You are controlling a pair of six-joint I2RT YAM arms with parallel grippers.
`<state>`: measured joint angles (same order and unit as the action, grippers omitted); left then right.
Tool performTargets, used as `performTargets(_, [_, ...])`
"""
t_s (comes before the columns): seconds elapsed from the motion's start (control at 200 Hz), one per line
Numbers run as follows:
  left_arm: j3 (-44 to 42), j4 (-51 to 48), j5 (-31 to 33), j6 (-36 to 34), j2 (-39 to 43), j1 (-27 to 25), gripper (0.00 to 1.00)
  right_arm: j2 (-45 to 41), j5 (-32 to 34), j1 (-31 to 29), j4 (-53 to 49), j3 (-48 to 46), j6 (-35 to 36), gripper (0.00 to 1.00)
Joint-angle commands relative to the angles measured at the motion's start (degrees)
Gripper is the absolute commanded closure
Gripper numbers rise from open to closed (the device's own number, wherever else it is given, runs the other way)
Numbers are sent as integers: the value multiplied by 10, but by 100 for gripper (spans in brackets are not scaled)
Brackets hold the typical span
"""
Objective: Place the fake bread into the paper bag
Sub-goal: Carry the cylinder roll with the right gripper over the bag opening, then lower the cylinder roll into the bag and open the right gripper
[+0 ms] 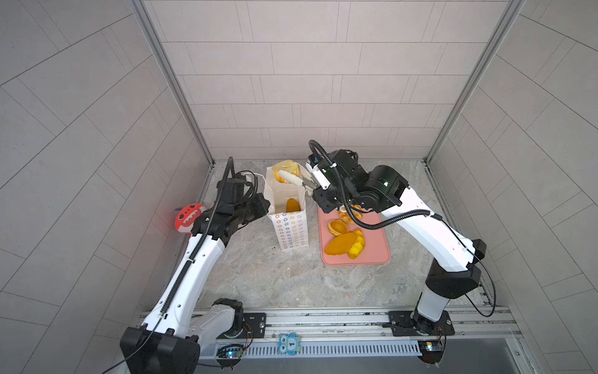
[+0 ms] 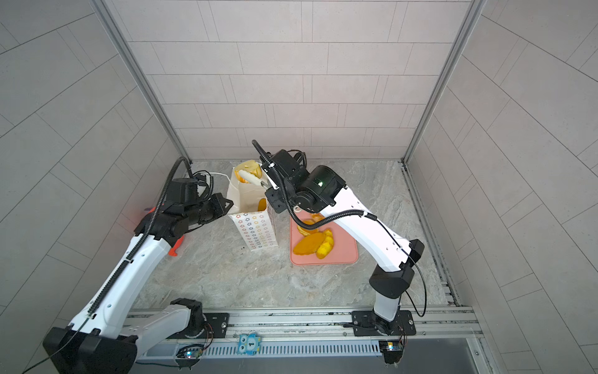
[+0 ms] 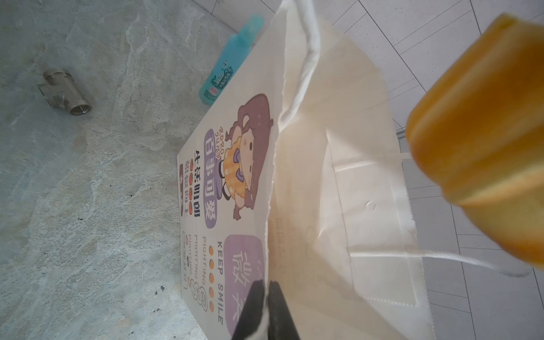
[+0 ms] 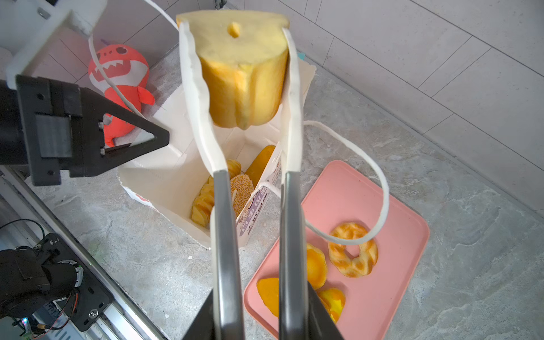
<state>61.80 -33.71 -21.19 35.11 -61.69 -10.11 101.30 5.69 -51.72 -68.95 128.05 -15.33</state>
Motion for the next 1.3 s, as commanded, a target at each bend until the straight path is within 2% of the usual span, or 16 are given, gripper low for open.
performTargets(0.0, [1, 2, 0, 0, 6, 0, 90, 3, 16, -3, 4, 17, 6, 63])
performTargets(0.5, [4, 3, -1, -1, 4, 0, 90, 25, 47, -4, -8, 12, 12, 62])
performTargets(1.296, [-1, 3, 1, -1, 8, 0, 90, 14, 53, -3, -4, 13, 10, 49])
